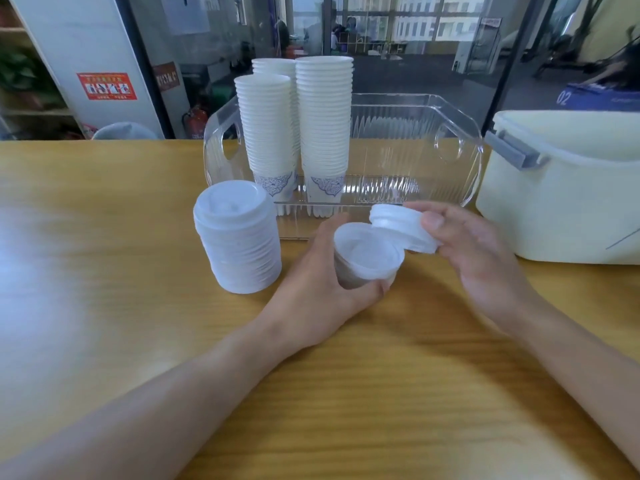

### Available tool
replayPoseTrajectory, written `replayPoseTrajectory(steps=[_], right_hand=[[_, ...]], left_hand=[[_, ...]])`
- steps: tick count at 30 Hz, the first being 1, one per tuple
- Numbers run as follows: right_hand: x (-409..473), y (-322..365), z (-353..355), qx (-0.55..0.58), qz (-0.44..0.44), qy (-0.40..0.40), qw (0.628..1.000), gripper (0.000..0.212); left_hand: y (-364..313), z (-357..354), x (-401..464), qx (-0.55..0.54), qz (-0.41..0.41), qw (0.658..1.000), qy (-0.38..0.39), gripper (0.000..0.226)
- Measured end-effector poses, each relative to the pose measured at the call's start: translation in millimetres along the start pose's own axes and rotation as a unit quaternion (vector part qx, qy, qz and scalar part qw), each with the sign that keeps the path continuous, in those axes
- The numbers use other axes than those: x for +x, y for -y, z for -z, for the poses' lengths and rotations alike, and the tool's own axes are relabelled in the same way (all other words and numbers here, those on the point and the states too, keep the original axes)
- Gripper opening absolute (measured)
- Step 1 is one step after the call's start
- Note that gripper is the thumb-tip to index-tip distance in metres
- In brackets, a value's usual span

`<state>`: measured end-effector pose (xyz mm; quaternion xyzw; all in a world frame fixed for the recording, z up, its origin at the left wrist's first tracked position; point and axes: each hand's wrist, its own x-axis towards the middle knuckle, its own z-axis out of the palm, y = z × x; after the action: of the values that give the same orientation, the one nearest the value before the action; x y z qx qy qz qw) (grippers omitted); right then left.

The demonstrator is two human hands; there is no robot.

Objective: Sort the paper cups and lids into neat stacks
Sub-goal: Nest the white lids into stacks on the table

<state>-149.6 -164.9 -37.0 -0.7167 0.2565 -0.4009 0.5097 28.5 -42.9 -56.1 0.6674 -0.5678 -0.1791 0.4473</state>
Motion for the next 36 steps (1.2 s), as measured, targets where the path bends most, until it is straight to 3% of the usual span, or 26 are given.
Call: replayPoseTrajectory(steps=[2, 5, 10, 12, 16, 20, 22, 25, 27, 30, 36], right_hand=[[1.8, 2.2, 0.5, 0.006, -0.012, -0.017, 1.000, 0.036], [2.8, 10.2, 1.5, 0.025, -0.043, -0.062, 0.997, 0.053], [0.0, 11.7, 7.5, -0.042, -0.111, -0.018, 0.993, 0.061], [-1.0, 11.0, 9.4, -0.085, -0.119, -0.012, 0.989, 0.057], [-1.6, 11.0, 15.7, -0.280, -0.083, -0.018, 0.956, 0.042], [-2.1, 11.5, 19.5, -0.355, -0.059, -0.053, 0.932, 0.019], [-2.1, 9.1, 18.9, -0.378, -0.023, -0.085, 0.922, 0.018], [-5.4, 9.0, 14.6, -0.330, 0.077, -0.091, 0.936, 0.025], [-11.0, 10.6, 6.9, -0.250, 0.117, -0.030, 0.961, 0.036], [-18.4, 11.1, -3.5, -0.205, 0.150, 0.071, 0.965, 0.039], [-21.6, 14.0, -9.0, -0.122, 0.092, 0.090, 0.984, 0.044]], left_hand=[[-0.6, 1.0, -0.5, 0.008, 0.006, 1.000, 0.002, 0.088], [-1.9, 4.2, -1.8, 0.017, 0.009, 1.000, -0.010, 0.088], [2.0, 9.9, 0.8, -0.005, 0.026, 0.999, -0.035, 0.087], [3.3, 10.6, 1.2, -0.014, 0.028, 0.999, -0.038, 0.089], [3.0, 10.8, 1.3, -0.028, 0.021, 0.998, -0.046, 0.089], [1.7, 11.3, 1.7, -0.050, -0.004, 0.997, -0.060, 0.086], [0.1, 11.1, 1.9, -0.060, -0.012, 0.996, -0.068, 0.085], [-3.6, 10.9, 0.3, -0.058, -0.035, 0.995, -0.071, 0.088], [-7.2, 9.9, -2.8, -0.046, -0.059, 0.995, -0.066, 0.088], [-12.4, 7.8, -6.3, -0.027, -0.079, 0.995, -0.060, 0.093], [-14.6, 6.0, -6.8, 0.020, -0.102, 0.993, -0.048, 0.099]])
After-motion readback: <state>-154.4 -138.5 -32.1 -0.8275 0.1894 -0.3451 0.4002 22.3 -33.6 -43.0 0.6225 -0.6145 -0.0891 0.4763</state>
